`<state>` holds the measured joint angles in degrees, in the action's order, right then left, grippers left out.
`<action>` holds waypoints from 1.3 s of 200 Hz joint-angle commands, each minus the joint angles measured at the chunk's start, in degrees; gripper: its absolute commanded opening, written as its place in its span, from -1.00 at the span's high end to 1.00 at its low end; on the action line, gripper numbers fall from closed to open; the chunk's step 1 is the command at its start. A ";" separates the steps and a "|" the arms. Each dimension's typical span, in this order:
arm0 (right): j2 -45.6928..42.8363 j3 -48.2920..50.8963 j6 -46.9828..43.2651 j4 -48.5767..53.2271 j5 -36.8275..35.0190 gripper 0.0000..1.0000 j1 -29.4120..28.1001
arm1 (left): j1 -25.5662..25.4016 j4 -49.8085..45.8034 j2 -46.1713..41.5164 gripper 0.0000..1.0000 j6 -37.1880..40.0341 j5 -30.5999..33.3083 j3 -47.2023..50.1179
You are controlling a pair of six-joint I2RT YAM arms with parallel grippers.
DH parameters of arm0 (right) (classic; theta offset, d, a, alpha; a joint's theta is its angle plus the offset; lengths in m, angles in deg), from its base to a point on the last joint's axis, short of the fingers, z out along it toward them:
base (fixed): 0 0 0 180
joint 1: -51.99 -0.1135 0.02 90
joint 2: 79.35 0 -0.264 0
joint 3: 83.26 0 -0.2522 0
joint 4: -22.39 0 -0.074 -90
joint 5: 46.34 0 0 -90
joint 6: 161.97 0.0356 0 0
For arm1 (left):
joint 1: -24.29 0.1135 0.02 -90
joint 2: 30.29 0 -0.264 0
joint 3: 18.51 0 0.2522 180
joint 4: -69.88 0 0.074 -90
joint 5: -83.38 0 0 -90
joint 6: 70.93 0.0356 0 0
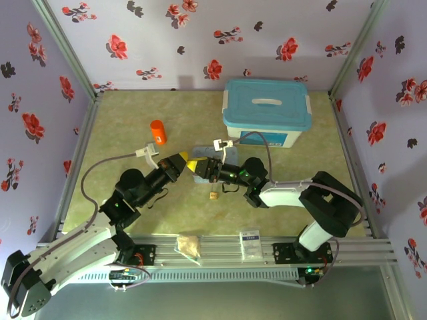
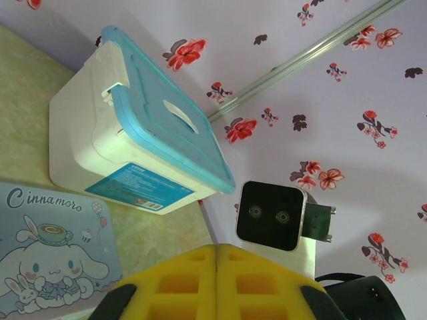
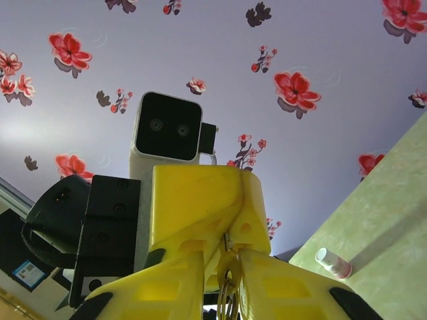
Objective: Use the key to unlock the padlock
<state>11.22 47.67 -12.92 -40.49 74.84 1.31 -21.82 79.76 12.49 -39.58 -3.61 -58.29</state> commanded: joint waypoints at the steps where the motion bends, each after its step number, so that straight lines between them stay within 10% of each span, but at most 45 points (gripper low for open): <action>1: 0.19 -0.30 -0.69 -2.72 -0.22 0.68 -0.56 | 0.66 1.43 0.22 1.00 -1.35 2.35 1.10; 119: -1.31 1.69 -1.39 -2.72 -1.90 1.00 -0.31 | 1.11 0.01 -1.16 1.00 -1.68 2.78 2.08; 139: -1.66 2.72 -1.04 -2.31 -2.54 1.00 0.19 | 1.08 -3.31 -2.29 0.03 -0.24 4.50 1.32; 167: -3.28 4.84 -1.93 1.77 -4.00 1.00 1.08 | 1.25 -14.67 -4.14 -0.28 3.82 8.23 -2.26; 260: -26.30 3.56 -21.92 65.71 -23.64 1.00 2.13 | 0.29 -27.40 7.53 -0.35 12.66 3.85 -7.45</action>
<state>-11.51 53.24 -28.20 5.67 58.95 2.69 -21.06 55.12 16.25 -30.86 2.24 -64.69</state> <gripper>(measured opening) 0.051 0.671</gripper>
